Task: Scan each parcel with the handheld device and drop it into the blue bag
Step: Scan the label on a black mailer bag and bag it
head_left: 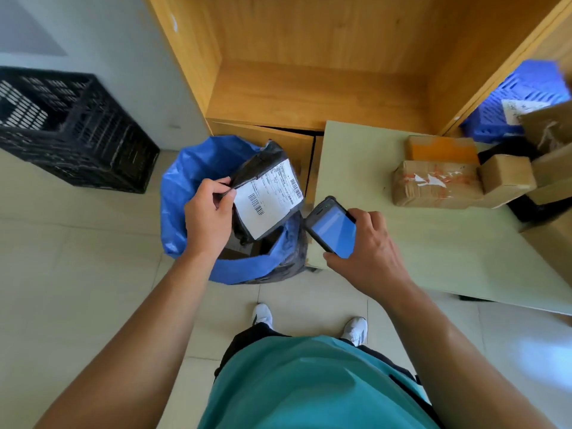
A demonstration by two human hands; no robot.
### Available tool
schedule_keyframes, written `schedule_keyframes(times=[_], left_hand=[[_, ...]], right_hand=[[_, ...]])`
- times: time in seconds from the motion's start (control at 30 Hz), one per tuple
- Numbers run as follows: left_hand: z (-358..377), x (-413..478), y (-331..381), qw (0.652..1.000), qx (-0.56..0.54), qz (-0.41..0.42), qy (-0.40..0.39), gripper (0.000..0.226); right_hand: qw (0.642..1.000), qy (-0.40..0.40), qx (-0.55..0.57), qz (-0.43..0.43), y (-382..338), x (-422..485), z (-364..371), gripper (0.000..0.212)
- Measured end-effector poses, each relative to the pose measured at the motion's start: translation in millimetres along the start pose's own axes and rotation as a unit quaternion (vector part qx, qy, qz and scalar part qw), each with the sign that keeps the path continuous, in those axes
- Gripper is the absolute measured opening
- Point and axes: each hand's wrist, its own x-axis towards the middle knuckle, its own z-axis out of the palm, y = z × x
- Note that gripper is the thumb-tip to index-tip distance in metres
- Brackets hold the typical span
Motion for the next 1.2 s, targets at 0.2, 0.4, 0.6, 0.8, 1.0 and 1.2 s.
schedule_keyframes(times=[0.2, 0.4, 0.6, 0.8, 1.0, 1.2], left_hand=[[-74.9, 4.9, -78.3, 0.996, 0.009, -0.047, 0.071, 0.003], [-125.9, -2.0, -129.1, 0.987, 0.019, -0.095, 0.126, 0.007], [-132.4, -9.7, -152.0, 0.983, 0.017, -0.14, 0.118, 0.006], [-106.6, 8.7, -139.7, 0.99, 0.011, -0.116, 0.073, 0.003], [-68.6, 40.0, -118.4, 0.983, -0.085, -0.161, 0.009, 0.012], [-37.9, 36.4, -107.8, 0.98, -0.018, -0.156, -0.118, 0.039]], right_hand=[[0.999, -0.013, -0.013, -0.031, -80.0, 7.8, 44.3, 0.083], [0.998, -0.041, -0.002, -0.043, -126.1, 17.4, 89.0, 0.091], [0.998, -0.042, 0.02, -0.033, -142.9, 24.6, 104.8, 0.092], [0.999, -0.027, 0.031, -0.001, -134.6, 34.4, 97.3, 0.091], [0.998, 0.009, 0.042, 0.038, -116.3, 31.1, 75.1, 0.09], [0.995, 0.043, 0.055, 0.07, -94.7, 19.8, 63.6, 0.085]])
